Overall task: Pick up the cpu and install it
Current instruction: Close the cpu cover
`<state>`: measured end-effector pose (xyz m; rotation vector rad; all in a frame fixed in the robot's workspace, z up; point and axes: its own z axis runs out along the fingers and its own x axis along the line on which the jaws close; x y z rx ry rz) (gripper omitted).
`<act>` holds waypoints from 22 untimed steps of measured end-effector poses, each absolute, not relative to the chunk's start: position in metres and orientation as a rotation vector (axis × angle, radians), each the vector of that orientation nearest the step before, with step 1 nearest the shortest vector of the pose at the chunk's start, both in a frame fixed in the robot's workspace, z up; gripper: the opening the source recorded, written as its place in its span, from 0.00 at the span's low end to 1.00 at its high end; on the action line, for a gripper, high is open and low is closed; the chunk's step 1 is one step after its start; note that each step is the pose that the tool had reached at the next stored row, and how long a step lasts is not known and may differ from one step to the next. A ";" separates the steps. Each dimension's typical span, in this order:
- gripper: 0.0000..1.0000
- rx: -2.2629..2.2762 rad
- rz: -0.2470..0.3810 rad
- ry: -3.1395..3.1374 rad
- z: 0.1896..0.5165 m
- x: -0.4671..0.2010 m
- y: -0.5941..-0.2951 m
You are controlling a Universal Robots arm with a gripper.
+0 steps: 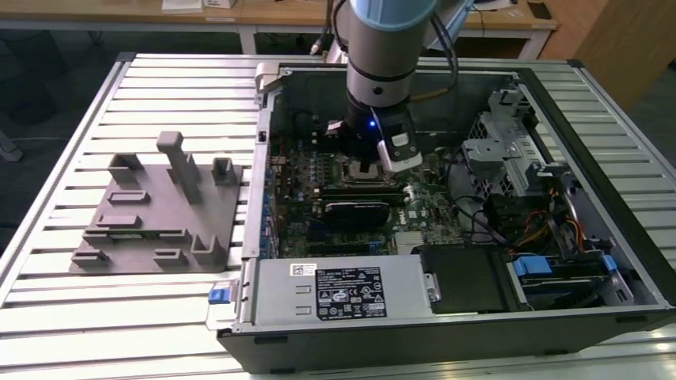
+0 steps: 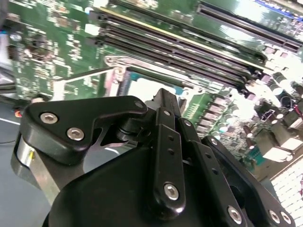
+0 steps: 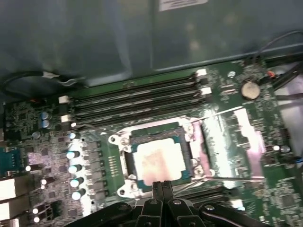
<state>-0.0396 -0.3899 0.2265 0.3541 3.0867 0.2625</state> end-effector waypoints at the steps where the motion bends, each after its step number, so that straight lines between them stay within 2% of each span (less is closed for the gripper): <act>1: 0.11 0.354 0.263 3.087 0.225 -0.042 -0.390; 22: 0.11 0.142 0.265 3.115 0.203 -0.055 -0.381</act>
